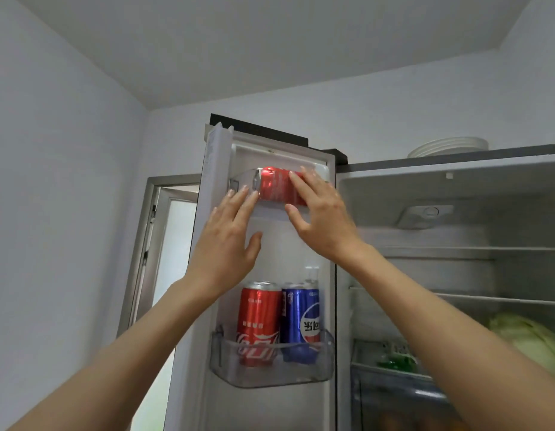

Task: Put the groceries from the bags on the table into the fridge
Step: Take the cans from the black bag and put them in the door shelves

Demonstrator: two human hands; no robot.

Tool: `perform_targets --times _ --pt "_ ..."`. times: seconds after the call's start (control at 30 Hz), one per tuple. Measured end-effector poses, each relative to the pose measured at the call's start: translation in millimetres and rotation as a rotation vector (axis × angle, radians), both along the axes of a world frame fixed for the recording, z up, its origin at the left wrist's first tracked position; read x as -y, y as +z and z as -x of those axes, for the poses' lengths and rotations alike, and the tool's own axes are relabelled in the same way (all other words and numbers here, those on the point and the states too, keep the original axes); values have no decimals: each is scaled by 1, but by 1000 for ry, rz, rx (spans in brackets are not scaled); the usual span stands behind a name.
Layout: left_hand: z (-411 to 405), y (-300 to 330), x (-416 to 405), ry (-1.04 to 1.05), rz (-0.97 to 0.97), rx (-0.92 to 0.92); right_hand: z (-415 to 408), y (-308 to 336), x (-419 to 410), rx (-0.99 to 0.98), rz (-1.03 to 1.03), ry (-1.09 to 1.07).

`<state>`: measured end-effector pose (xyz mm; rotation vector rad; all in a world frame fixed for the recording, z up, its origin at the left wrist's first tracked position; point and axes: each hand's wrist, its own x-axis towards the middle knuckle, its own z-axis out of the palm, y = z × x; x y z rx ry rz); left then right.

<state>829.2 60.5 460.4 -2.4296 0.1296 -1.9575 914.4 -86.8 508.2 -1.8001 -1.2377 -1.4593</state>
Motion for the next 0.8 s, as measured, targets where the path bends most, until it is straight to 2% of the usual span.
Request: perform_targets --times 0.2,0.37,0.47,0.6,0.8 --pt "11 -49 -10 50 117 -54 19 -82 -3 -84 73 18" --pt "24 -88 -25 -54 247 -138 43 -134 -15 -124 161 -17" --pt "32 -108 -38 -196 355 -202 54 -160 -25 -178 210 -85" --pt "39 -132 -49 -282 340 -301 62 -181 -37 -231 110 -142" --pt "41 -147 -52 -326 414 -406 71 -192 -40 -312 7 -143"
